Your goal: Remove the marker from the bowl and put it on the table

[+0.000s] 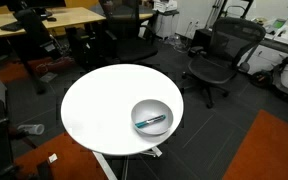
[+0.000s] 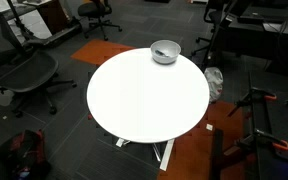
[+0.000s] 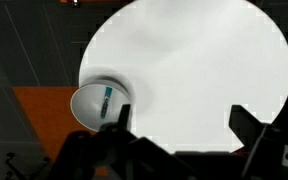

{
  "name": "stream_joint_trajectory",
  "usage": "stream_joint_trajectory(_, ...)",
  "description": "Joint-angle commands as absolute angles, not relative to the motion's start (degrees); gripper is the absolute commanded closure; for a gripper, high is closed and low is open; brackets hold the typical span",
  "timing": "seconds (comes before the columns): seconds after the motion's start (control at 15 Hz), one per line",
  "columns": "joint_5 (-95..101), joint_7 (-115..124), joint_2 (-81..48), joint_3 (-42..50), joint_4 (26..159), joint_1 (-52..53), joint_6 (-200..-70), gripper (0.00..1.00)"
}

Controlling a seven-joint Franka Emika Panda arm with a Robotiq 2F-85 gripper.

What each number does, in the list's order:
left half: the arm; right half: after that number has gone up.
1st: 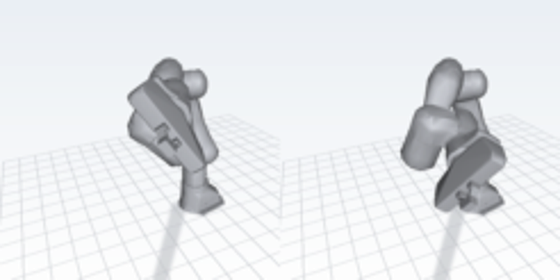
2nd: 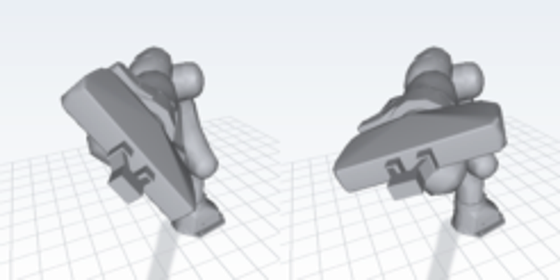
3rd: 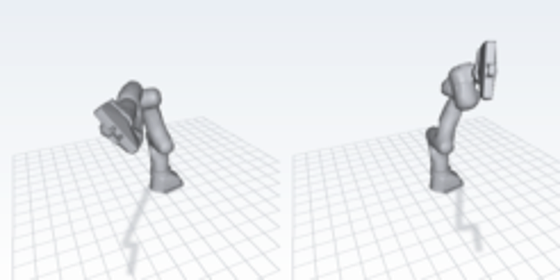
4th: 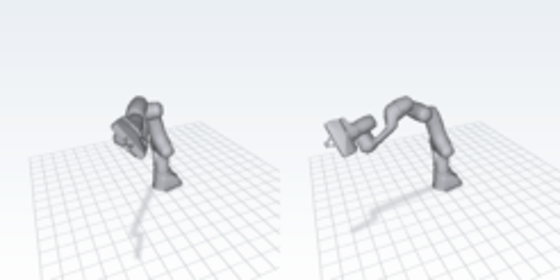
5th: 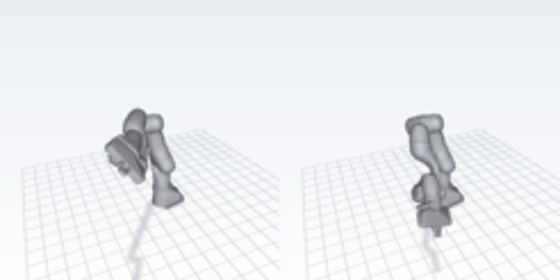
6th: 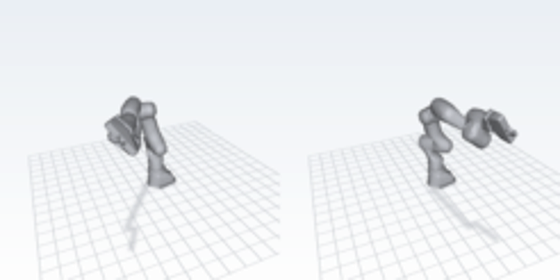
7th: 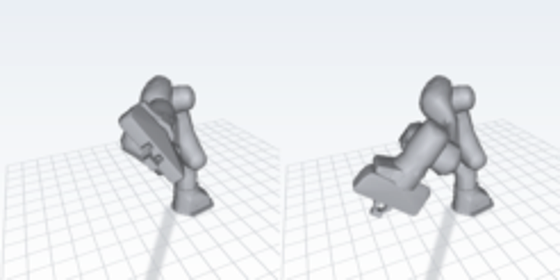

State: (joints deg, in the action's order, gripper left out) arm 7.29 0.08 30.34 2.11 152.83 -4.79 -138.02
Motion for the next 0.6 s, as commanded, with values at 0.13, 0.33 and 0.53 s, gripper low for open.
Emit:
stream_joint_trajectory(0.13,7.17,-0.02,30.36,2.00,152.73,-4.90,-137.83,0.00)
stream_joint_trajectory(0.33,7.17,-0.02,30.36,2.00,152.73,-4.89,-137.83,0.00)
stream_joint_trajectory(0.53,8.69,0.73,27.23,1.85,151.14,-6.16,-140.76,0.00)
